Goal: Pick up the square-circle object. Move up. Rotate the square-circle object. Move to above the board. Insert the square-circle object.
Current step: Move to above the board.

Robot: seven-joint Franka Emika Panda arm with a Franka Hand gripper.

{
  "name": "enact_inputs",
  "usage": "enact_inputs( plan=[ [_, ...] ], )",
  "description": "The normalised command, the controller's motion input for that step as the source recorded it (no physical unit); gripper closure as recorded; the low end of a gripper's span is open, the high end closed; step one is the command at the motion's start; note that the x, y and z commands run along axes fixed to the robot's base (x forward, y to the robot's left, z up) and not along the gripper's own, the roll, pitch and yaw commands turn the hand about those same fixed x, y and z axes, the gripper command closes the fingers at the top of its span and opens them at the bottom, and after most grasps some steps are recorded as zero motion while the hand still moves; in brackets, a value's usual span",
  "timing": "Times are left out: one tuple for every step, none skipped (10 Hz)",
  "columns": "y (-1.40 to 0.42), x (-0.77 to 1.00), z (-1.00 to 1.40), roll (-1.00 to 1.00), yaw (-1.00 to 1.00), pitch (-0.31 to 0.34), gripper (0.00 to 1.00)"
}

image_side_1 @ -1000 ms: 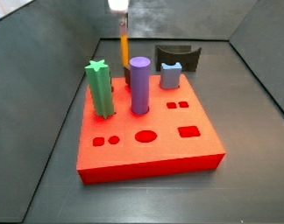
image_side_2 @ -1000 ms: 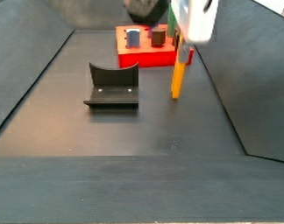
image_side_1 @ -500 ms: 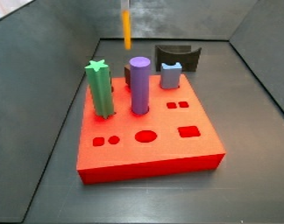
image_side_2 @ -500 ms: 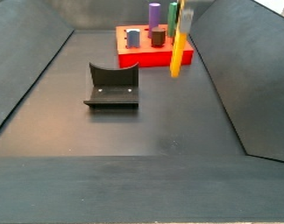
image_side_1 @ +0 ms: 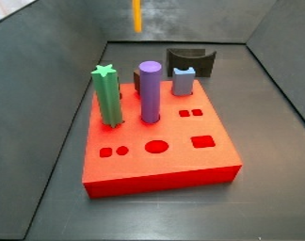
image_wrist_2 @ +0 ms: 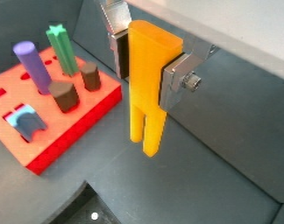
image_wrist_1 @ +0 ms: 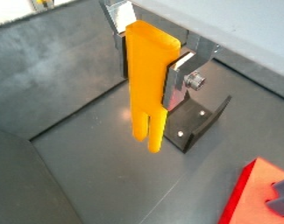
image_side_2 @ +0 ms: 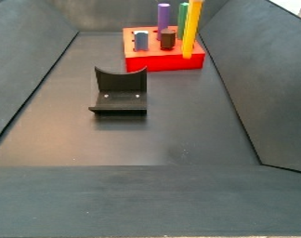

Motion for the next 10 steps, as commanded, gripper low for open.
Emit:
enact_inputs(
  plan=[
    [-1.0,0.17,0.35,0.02,1.0,0.05,1.0],
    [-1.0,0.18,0.33,0.03,1.0,0.051,1.0],
    [-1.0,0.18,0.34,0.03,1.0,0.059,1.0],
    [-1.0,0.18,0.35,0.02,1.0,0.06,1.0],
    [-1.0,0.18,0.34,0.02,1.0,0.065,1.0],
    [-1.0,0.19,0.35,0.02,1.0,0.068,1.0],
    [-1.0,0.2,0.35,0.02,1.0,0.077,1.0],
    [-1.0,0.21,0.35,0.02,1.0,0.086,1.0],
    [-1.0,0.24,0.35,0.02,1.0,0.098,1.0],
    [-1.0,0.26,0.35,0.02,1.0,0.104,1.0]
  ],
)
